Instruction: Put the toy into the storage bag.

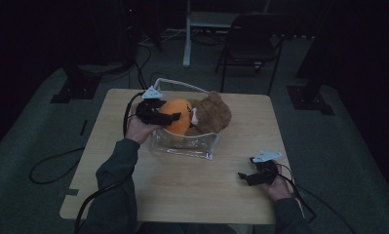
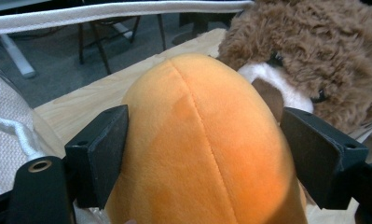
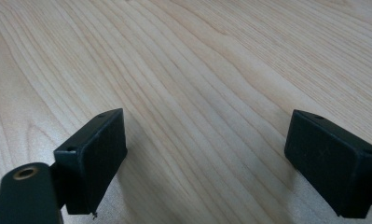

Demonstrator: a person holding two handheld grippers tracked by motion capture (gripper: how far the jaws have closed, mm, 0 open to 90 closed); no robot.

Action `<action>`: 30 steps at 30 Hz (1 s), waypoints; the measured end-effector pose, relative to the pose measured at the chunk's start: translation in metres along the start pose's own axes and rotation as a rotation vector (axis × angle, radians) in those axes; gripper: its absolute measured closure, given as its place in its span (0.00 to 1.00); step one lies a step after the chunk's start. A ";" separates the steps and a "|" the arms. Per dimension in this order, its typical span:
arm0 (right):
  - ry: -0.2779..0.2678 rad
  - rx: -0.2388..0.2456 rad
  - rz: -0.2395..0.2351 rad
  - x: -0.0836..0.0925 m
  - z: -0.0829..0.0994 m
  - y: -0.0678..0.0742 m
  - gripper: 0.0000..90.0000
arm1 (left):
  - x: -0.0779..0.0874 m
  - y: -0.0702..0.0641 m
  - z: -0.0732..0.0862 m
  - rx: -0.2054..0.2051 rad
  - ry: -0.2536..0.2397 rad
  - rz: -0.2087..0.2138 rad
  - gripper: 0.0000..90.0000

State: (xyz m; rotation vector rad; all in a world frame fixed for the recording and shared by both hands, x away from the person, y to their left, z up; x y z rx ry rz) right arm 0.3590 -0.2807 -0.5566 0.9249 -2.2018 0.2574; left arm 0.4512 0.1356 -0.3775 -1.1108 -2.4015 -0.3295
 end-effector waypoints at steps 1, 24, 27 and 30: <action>0.000 0.000 0.000 0.000 0.000 0.000 0.13 | 0.000 0.001 0.000 0.009 -0.005 0.009 0.21; 0.001 0.003 -0.003 0.000 0.000 0.000 0.13 | -0.005 -0.024 -0.010 -0.247 0.193 -0.344 0.48; 0.001 0.003 -0.004 0.000 0.000 0.000 0.13 | -0.011 -0.029 -0.010 -0.283 0.227 -0.356 0.48; 0.001 0.003 -0.004 0.000 0.000 0.000 0.13 | -0.012 -0.028 -0.012 -0.262 0.207 -0.304 0.45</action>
Point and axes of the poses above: each handheld gripper's, and its own axes: x roughly backward along the jaws, z roughly out of its underside, y roughly to its left, the point moved 1 cm from there along -x, roughly forward along the jaws, and after that the axes turned 7 degrees about -x, right-handed, at the moved point
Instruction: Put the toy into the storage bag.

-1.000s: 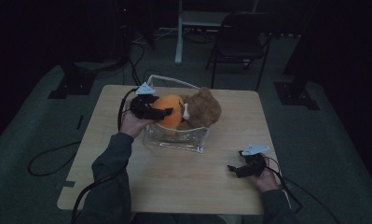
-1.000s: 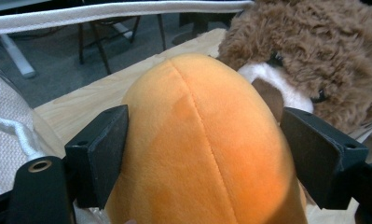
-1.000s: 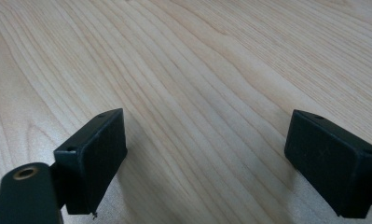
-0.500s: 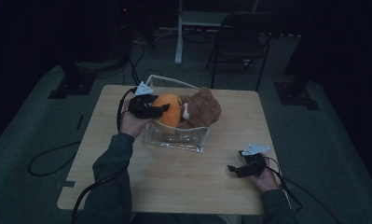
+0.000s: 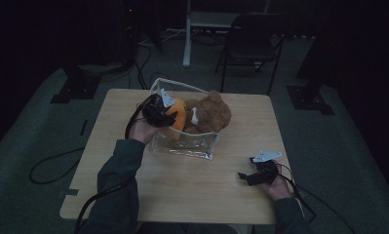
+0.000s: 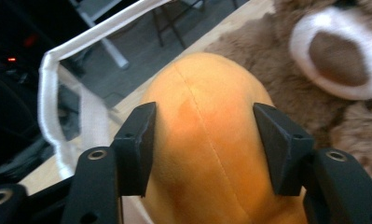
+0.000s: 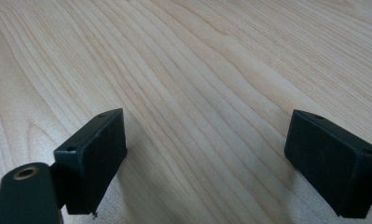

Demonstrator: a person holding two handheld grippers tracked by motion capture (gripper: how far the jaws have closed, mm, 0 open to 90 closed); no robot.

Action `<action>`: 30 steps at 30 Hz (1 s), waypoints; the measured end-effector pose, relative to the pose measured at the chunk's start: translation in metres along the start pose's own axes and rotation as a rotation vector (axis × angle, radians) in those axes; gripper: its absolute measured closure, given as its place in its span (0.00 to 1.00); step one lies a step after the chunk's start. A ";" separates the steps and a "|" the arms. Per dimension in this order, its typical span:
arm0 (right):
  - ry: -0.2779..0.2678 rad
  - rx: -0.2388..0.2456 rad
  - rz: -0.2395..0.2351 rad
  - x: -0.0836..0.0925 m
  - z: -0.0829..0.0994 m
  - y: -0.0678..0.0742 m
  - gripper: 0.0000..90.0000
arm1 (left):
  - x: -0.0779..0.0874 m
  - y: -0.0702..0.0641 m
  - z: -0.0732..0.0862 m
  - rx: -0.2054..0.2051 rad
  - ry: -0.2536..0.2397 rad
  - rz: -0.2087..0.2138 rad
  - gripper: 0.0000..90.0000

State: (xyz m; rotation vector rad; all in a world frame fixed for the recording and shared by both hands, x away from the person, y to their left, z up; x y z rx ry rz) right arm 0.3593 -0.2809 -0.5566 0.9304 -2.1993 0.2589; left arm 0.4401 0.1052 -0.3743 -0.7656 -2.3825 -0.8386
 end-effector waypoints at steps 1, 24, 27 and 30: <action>0.000 0.000 0.000 0.000 0.000 0.000 0.13 | 0.000 0.001 0.000 0.015 -0.019 0.028 0.41; 0.000 0.000 0.000 0.000 0.000 0.000 0.13 | 0.017 0.023 0.017 0.151 -0.112 0.063 0.64; 0.000 0.000 0.001 0.000 0.000 0.000 0.13 | 0.026 0.027 0.021 0.173 -0.147 0.067 0.61; -0.001 0.001 0.002 0.000 0.000 0.000 0.13 | 0.034 0.032 0.026 0.200 -0.177 0.069 0.57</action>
Point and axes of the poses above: each handheld gripper's, and its own axes: x roughly backward along the jaws, z roughly out of its underside, y roughly to its left, the point moved 1 cm from there along -x, roughly forward along the jaws, and after that the axes turned 7 degrees about -x, right-handed, at the moved point
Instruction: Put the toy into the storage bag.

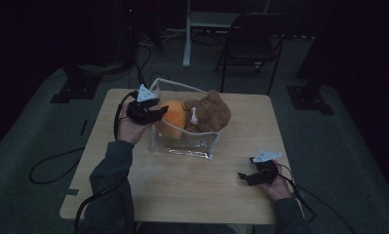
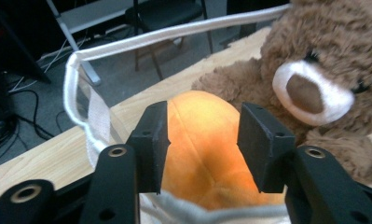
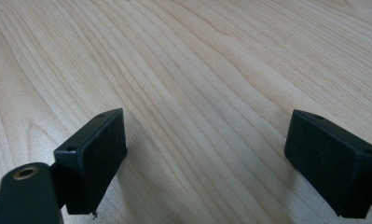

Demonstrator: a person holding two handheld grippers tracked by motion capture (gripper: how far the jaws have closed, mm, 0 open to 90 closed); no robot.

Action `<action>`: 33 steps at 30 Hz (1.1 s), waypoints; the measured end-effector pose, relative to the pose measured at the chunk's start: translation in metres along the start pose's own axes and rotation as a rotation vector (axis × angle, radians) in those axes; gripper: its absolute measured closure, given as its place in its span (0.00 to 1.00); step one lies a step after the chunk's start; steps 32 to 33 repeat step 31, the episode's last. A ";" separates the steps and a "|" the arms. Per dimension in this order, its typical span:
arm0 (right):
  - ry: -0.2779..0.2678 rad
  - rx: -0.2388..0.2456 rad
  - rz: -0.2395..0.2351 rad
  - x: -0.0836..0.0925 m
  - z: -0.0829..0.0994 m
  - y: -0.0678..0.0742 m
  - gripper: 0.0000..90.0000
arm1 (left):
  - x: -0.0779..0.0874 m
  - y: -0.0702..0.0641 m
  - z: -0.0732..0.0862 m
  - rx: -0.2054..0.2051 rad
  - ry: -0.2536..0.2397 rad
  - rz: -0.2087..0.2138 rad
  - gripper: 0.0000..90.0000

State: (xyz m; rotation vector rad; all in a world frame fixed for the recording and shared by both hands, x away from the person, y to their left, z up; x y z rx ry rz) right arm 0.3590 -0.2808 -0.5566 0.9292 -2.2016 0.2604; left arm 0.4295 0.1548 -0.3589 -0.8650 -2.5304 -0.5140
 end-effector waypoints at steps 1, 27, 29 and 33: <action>0.000 0.000 0.000 0.000 0.000 0.000 0.13 | 0.003 0.001 0.001 0.009 -0.009 -0.002 0.57; 0.001 -0.003 0.000 0.000 0.000 0.000 0.13 | 0.022 0.021 0.060 0.127 0.012 -0.057 0.55; 0.002 -0.004 0.000 0.000 0.000 0.000 0.13 | 0.021 0.020 0.065 0.131 0.023 -0.066 0.55; 0.002 -0.004 0.000 0.000 0.000 0.000 0.13 | 0.019 0.021 0.072 0.140 0.032 -0.066 0.54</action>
Point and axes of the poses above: each handheld gripper's, and its own axes: x roughly backward along the jaws, z roughly out of its underside, y roughly to its left, the point moved 1 cm from there along -x, roughly forward along the jaws, and after that the axes turned 7 degrees about -x, right-handed, at the moved point
